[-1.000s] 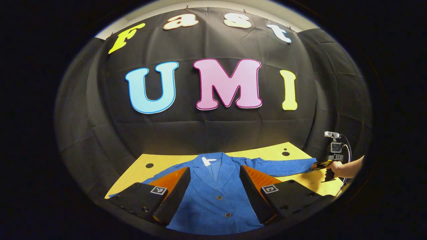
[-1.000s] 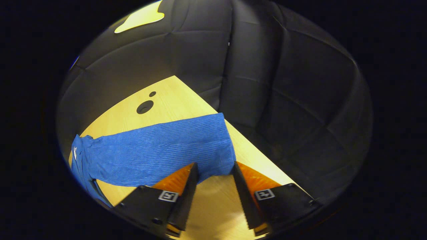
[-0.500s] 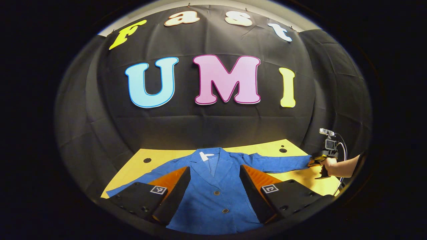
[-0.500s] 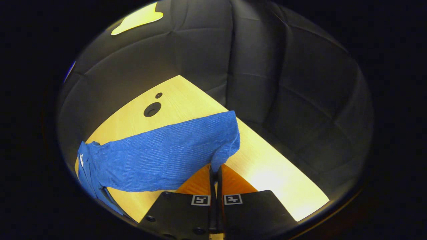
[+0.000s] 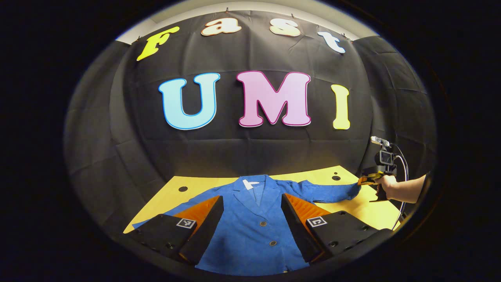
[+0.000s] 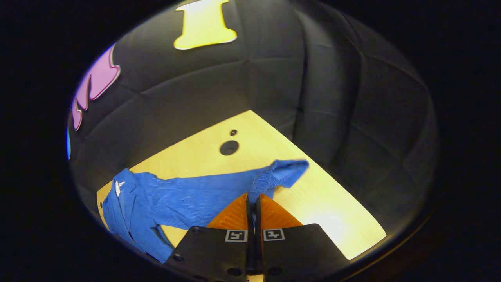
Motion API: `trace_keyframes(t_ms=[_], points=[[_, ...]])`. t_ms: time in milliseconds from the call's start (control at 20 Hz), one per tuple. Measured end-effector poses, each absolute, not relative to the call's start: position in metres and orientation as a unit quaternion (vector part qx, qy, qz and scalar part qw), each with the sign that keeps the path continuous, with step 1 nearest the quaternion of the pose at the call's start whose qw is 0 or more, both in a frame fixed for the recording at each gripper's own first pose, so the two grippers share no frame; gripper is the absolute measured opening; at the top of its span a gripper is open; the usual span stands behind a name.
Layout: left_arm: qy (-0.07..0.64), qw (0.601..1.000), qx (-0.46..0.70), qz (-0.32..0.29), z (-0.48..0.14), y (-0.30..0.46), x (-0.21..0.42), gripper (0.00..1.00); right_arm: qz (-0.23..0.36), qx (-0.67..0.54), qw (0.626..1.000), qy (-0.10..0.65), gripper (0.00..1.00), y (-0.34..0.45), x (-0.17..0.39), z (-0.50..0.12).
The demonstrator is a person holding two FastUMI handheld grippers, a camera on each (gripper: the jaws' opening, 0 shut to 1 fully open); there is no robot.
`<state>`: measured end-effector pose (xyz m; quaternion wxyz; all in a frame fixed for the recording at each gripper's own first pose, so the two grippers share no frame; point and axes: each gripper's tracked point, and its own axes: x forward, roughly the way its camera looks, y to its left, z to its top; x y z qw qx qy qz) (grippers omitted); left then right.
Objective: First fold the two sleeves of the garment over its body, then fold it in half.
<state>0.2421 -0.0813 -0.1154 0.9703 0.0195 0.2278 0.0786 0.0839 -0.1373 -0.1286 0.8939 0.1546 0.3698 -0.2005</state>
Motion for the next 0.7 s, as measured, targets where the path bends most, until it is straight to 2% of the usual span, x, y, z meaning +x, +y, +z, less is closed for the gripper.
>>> trace_keyframes(t_ms=[300,700], points=[[0.225,0.965,0.012,0.137,-0.109,-0.037,0.183,0.85,-0.083,0.123,0.922,0.357,0.01,0.005,0.134,-0.093],[0.244,0.937,-0.015,0.249,-0.114,0.042,0.090,0.85,0.069,0.088,0.920,0.374,0.00,0.229,0.154,-0.088]])
